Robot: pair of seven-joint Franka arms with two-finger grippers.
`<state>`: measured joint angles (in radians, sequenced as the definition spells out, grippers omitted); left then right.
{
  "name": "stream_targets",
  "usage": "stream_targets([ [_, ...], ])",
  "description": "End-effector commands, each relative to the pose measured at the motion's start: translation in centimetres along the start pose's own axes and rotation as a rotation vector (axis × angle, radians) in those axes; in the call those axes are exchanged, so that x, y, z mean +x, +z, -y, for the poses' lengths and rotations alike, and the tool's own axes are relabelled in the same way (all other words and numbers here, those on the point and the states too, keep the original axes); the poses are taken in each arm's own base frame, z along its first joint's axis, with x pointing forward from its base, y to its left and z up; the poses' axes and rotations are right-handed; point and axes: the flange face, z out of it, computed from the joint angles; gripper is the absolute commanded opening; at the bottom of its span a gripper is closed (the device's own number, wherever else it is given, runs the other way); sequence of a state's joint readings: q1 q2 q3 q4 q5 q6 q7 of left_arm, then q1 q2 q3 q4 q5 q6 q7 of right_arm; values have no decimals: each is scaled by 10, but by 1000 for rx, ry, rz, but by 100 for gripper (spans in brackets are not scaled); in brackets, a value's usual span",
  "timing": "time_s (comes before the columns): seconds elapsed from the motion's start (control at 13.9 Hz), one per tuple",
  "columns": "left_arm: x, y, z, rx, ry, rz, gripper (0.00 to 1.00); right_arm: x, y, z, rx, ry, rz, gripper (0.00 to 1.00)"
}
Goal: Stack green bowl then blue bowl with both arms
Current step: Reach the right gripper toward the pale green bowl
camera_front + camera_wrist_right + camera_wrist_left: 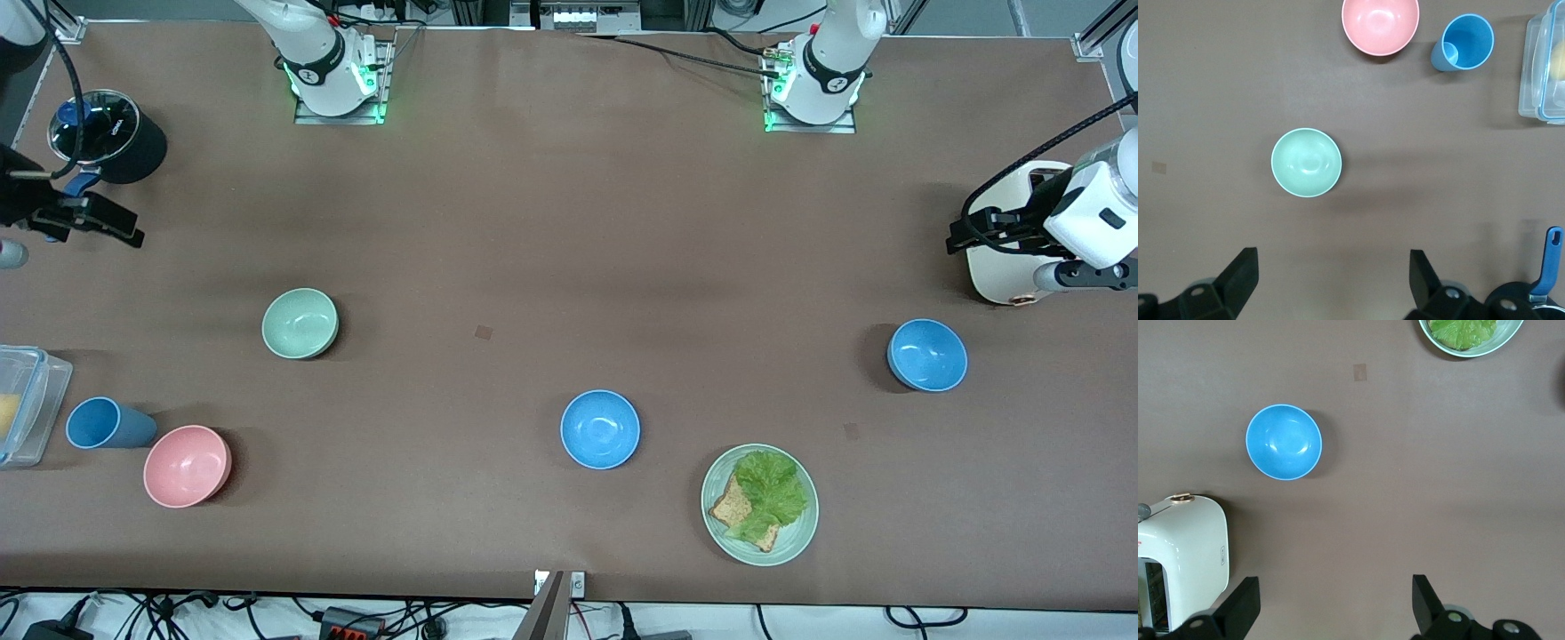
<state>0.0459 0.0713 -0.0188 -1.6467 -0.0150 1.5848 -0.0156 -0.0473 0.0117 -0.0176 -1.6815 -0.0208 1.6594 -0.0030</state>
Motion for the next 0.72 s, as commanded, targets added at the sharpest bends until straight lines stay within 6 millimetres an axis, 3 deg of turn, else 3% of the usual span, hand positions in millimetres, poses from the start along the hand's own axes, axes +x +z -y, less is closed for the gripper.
stream_targets([
  [0.0,2,-6,3,-1,5,-3,100,-10,-1,1,-2,-28,-9,100],
  [0.43,2,-5,2,-1,8,0,100,-8,4,1,5,-26,4,100],
  [0.58,2,-5,2,-1,8,0,100,4,28,2,3,-29,41,100],
  [0.65,2,-5,2,-1,8,0,100,16,53,1,-2,-29,72,100],
])
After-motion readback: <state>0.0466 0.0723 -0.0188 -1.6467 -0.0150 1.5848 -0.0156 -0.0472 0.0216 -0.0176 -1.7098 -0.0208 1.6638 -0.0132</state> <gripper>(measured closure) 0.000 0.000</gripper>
